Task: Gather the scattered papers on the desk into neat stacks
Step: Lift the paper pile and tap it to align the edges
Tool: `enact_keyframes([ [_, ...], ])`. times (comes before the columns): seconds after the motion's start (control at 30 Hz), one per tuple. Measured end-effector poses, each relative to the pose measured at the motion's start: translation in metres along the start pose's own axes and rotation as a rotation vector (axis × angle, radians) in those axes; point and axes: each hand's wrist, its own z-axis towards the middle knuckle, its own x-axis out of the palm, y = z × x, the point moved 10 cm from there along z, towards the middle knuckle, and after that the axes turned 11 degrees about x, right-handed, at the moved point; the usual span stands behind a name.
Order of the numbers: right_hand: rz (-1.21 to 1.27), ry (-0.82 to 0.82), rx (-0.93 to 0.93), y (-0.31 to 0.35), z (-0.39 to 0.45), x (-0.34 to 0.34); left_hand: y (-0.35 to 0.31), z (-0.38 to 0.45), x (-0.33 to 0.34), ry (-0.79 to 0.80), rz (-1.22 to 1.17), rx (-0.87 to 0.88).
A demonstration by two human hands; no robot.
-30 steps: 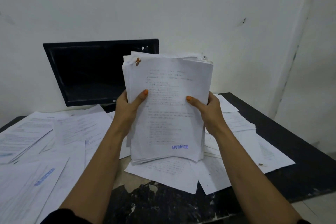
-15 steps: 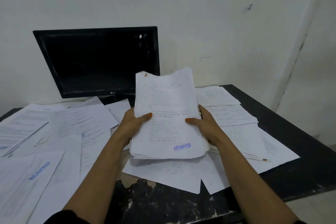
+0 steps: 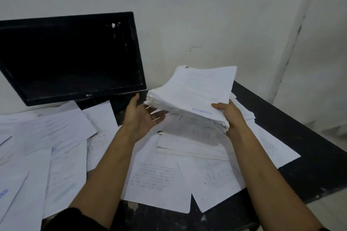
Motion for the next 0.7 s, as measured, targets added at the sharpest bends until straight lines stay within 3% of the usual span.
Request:
enact_keyframes([
  [0.07, 0.125, -0.058, -0.028, 0.003, 0.016, -0.014, 0.008, 0.016, 0.01, 0.015, 0.161, 0.03],
  [0.2, 0.309, -0.157, -0.071, 0.007, 0.038, -0.02, 0.01, 0.042, 0.019, 0.031, 0.908, 0.252],
  [0.33, 0.473, -0.155, -0.036, -0.003, 0.056, -0.021, 0.031, 0.066, 0.026, 0.145, 1.447, 0.329],
  [0.5, 0.505, -0.175, -0.036, -0.008, 0.065, -0.024, 0.035, 0.091, 0.047, 0.233, 1.698, 0.414],
  [0.7, 0.578, -0.108, -0.026, -0.011, 0.072, -0.021, 0.041, 0.11, 0.052, 0.213, 1.93, 0.457],
])
